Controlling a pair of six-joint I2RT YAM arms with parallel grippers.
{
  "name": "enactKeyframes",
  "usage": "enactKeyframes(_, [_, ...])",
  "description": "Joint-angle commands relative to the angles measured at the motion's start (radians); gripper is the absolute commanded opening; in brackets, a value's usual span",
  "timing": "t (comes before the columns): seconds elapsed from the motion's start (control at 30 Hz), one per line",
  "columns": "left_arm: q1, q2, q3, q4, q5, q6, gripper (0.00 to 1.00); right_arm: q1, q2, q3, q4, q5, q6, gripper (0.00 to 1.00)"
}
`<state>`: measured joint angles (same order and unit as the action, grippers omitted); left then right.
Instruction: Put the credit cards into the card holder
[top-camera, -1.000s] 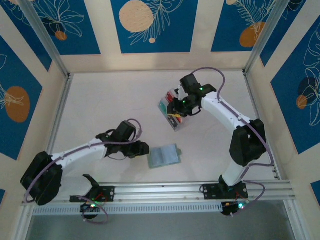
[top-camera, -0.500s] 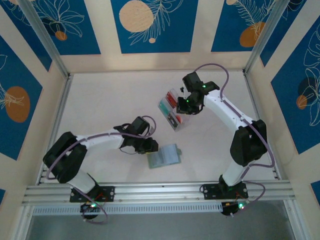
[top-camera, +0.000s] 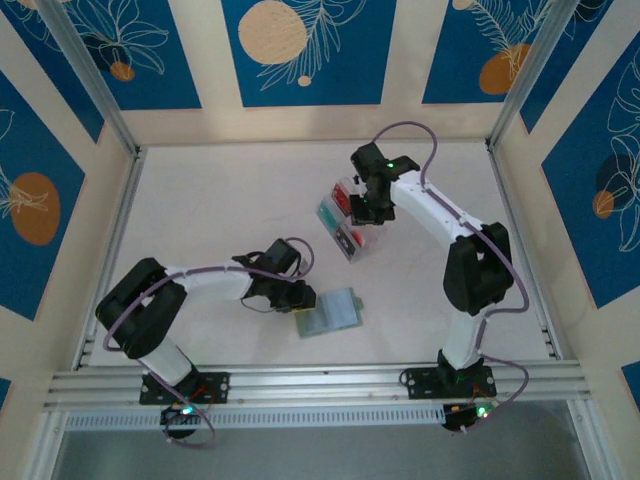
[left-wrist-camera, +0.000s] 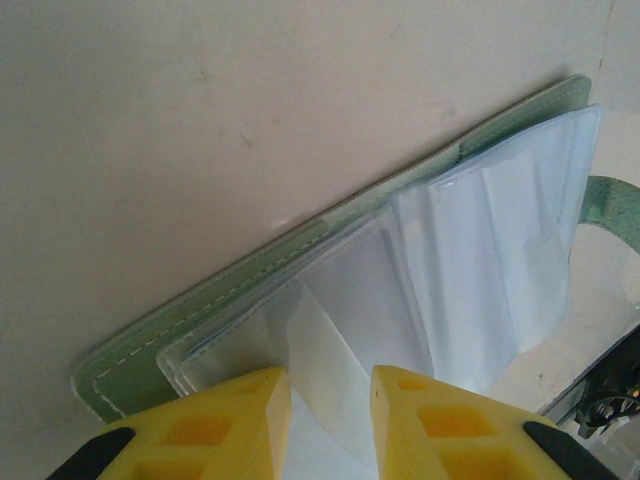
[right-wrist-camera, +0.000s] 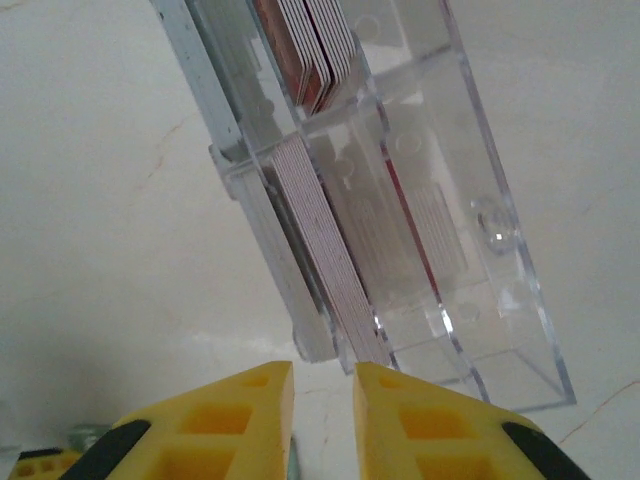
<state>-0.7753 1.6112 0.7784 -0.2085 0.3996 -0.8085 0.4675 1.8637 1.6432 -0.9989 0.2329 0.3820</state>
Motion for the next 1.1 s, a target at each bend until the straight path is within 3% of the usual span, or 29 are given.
enactKeyframes(0.0, [-0.007,-0.001,-0.030,-0.011,-0.008,0.007,0.28,0.036,0.064,0.061,-0.064,0.124,-0.045,0.27])
enactKeyframes(0.67, [-0.004,-0.022,-0.062,0.019,0.001,-0.014,0.28,0.163,0.233,0.107,-0.082,0.506,-0.081,0.34])
enactKeyframes(1.07, [-0.005,-0.022,-0.078,0.038,0.007,-0.024,0.28,0.182,0.169,0.107,-0.056,0.511,-0.101,0.40])
